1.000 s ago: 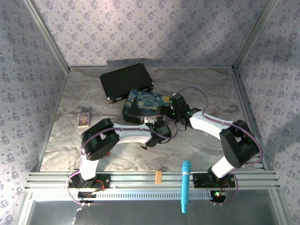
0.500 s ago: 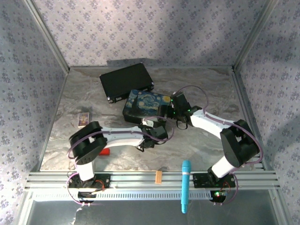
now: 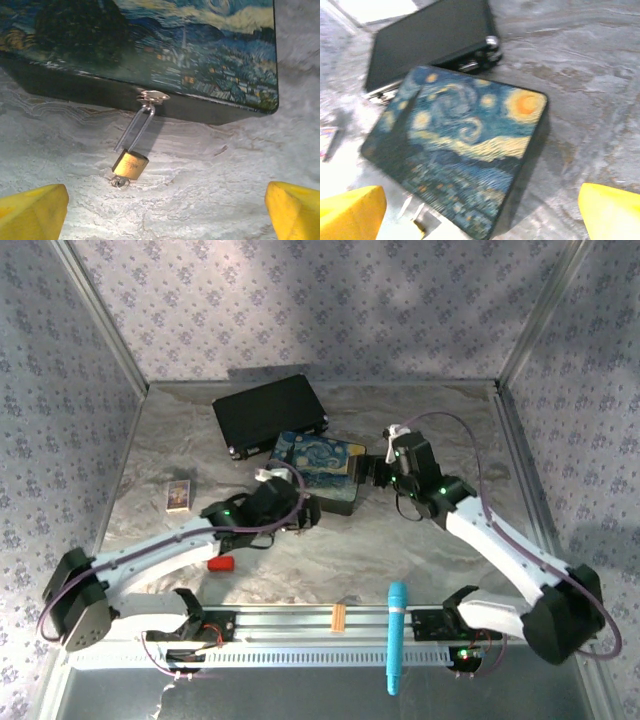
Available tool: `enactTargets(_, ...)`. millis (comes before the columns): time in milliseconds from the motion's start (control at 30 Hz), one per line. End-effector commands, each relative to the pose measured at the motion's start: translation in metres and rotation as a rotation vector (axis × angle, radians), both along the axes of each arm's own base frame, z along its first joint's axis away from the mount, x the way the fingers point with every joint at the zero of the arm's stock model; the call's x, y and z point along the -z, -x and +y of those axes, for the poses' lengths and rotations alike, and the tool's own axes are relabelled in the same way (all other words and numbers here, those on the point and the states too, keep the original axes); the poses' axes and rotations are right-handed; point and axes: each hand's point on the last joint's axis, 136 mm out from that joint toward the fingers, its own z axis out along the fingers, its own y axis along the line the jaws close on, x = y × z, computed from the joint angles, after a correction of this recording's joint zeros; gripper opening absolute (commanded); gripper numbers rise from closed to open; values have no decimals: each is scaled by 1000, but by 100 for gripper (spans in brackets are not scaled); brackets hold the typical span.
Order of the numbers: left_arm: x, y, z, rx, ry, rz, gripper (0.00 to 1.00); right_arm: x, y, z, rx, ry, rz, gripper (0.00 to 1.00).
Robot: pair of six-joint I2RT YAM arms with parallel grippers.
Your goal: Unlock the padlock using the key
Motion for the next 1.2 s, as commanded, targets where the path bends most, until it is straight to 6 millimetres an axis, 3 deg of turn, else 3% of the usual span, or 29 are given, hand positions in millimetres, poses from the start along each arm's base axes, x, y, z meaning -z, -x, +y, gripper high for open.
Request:
enactTargets(0, -18, 3, -11, 86, 215, 35, 100, 24, 41, 24, -139, 11, 78, 99)
enactTargets(200, -12, -10, 23, -38, 357, 101, 100, 54, 88, 90, -326, -54, 90, 99)
enactTargets(333, 3, -11, 43, -129, 387, 158, 100, 86, 94, 124, -373, -14, 123, 98)
enactTargets(367, 7, -11, 47, -148, 376, 169, 100, 93, 94, 132, -383, -2, 129, 95)
enactTargets(467, 17, -9, 52, -171, 365, 189, 100, 115, 90, 150, -401, 33, 145, 73)
enactTargets(567, 20, -7, 54, -177, 362, 198, 100, 135, 78, 157, -378, 82, 154, 65)
enactTargets(767, 26, -4, 60, -203, 355, 195, 100, 157, 63, 169, -360, 100, 182, 65)
enactTargets(1033, 29, -3, 65, -219, 347, 190, 100, 186, 56, 159, -305, 161, 222, 61)
enactTargets(1167, 28, -4, 66, -224, 342, 180, 100, 191, 53, 159, -297, 166, 222, 59)
